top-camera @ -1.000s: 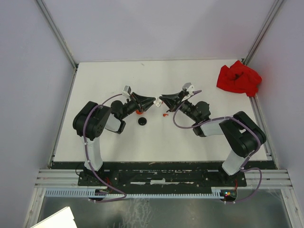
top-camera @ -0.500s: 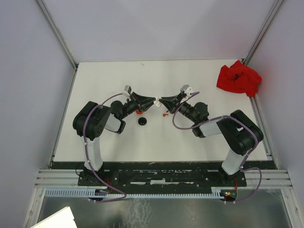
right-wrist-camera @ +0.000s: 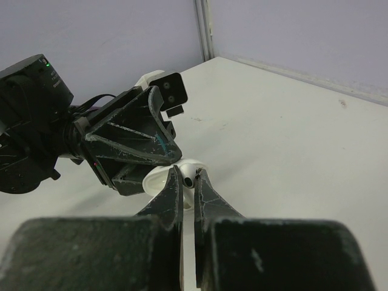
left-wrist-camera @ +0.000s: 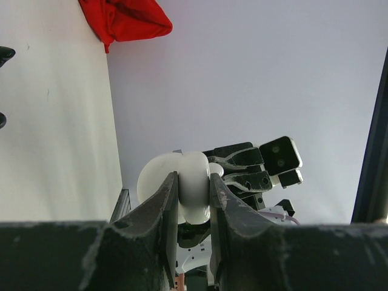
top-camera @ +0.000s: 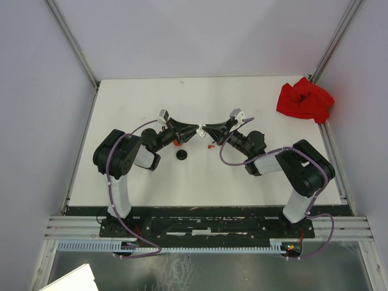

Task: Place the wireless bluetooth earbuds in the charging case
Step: Place the earbud in the charging case.

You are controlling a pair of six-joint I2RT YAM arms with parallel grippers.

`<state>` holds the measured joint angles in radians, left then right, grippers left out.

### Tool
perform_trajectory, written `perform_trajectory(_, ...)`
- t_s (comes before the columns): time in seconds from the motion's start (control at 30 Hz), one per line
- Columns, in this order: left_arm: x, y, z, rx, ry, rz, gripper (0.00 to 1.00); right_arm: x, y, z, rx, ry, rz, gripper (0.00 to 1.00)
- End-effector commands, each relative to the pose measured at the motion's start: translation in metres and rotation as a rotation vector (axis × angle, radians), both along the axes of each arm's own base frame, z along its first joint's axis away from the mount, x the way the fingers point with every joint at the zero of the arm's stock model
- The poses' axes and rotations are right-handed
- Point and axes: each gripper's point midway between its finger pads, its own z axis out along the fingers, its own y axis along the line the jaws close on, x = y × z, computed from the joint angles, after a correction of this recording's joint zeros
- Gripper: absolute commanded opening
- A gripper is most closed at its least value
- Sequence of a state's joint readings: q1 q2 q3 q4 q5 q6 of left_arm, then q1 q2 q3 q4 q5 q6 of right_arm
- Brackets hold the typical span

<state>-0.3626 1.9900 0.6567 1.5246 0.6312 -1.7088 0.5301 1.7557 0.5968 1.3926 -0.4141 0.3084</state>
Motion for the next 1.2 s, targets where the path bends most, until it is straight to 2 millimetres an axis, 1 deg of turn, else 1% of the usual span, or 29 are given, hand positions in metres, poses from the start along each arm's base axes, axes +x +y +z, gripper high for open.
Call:
perform_trajectory(0.0,-0.01,0.002,0.044,-0.099,-0.146,-0.018,0.03,-0.003,-0.001,0.012,0.022,-0.049,-0.002,0.02)
perform_trajectory(0.37,-0.01,0.005,0.045,-0.12,-0.142,-0.006,0.03,-0.007,-0.008,0.017,0.028,-0.055,-0.023,0.02)
perform_trajectory(0.57,-0.009,0.005,0.045,-0.123,-0.135,-0.002,0.03,-0.009,-0.011,0.024,0.04,-0.065,-0.033,0.02)
perform_trajectory(0.77,-0.009,0.006,0.051,-0.133,-0.145,0.0,0.03,-0.011,-0.013,0.028,0.049,-0.069,-0.036,0.02)
perform_trajectory(1.17,-0.012,0.007,0.059,-0.142,-0.157,-0.002,0.03,-0.005,-0.013,0.019,0.046,-0.041,-0.052,0.02)
